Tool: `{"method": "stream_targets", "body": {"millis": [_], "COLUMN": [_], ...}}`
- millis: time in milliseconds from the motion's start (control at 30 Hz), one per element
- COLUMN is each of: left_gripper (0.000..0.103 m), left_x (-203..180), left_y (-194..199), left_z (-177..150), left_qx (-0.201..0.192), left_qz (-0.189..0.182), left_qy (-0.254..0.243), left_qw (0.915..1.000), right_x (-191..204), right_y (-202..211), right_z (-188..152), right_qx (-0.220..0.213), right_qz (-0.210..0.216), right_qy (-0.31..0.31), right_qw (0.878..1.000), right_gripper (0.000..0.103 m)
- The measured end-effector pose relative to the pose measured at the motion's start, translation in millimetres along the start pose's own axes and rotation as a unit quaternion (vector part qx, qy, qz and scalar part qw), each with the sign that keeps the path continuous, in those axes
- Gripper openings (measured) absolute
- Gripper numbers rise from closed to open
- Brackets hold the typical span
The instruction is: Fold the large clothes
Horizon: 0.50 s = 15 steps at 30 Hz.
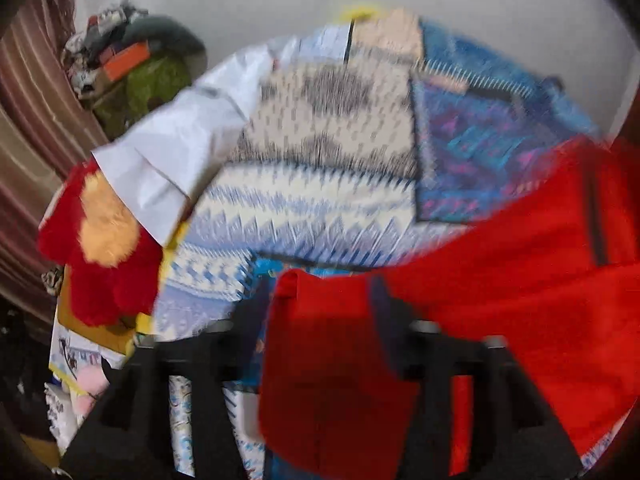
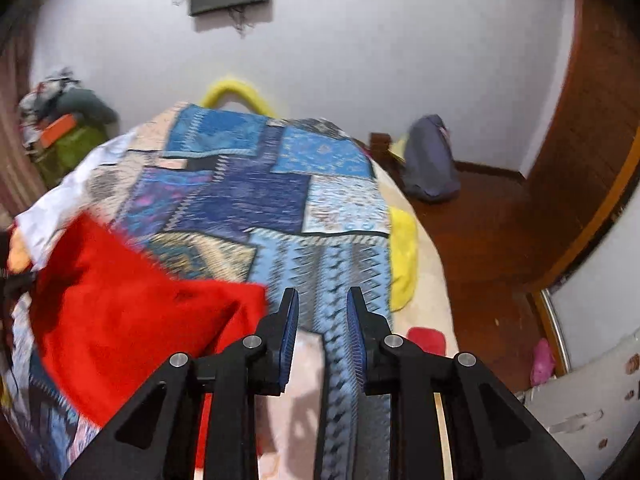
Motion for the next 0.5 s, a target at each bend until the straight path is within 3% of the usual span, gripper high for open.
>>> {"method": "stream_targets", "body": {"millis": [100,167,233,400,500], "left_gripper": [0.077,0.086,0.088,0.088,0.088], "left_x": [0.5,-4.5,-15.1,-62.8,-93.6], "left_y": [39.2,48.3,51.0,22.2,-12.5], "left_z": [-3.7,-7.2,-15.0,-39.5,-45.8], "left_qx": [-0.032,-0.032,-0.025,0.013,0.044], "left_qz": [-0.004,-0.024,-0.041,-0.087,-0.087], "left_qy": [-0.019,-0.030,-0.042,-0.091,-0.116], "left_qw": [0.9993,0.9987,0.9980,0.9919,0.9884], "right_x": [13.8,23.4,36.7,69.5,91.7], "right_y": [14.9,17.8,13.1,-17.7,-41.8], "right_z": [-23.6,-40.2,-57.0,-80.9,-86.8], "right_qx": [0.011,0.027,0.046,0.093,0.114], "right_qz": [0.044,0.065,0.087,0.123,0.134], "right_qy": [0.013,0.018,0.017,0.015,0.025], "right_qw": [0.999,0.997,0.995,0.988,0.984], "right_gripper": [0.020,0.020,0.020,0.020,0.020]}}
Point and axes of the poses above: each gripper's, at about its wrist camera, not at the fingertips, and y roughly against the way its jaws point, x to its left, z to its top, the point moved 2 cm from there along -y, roughly the way its jaws point, and after that the axes turned 11 degrees about -y, right-handed, at the moved point
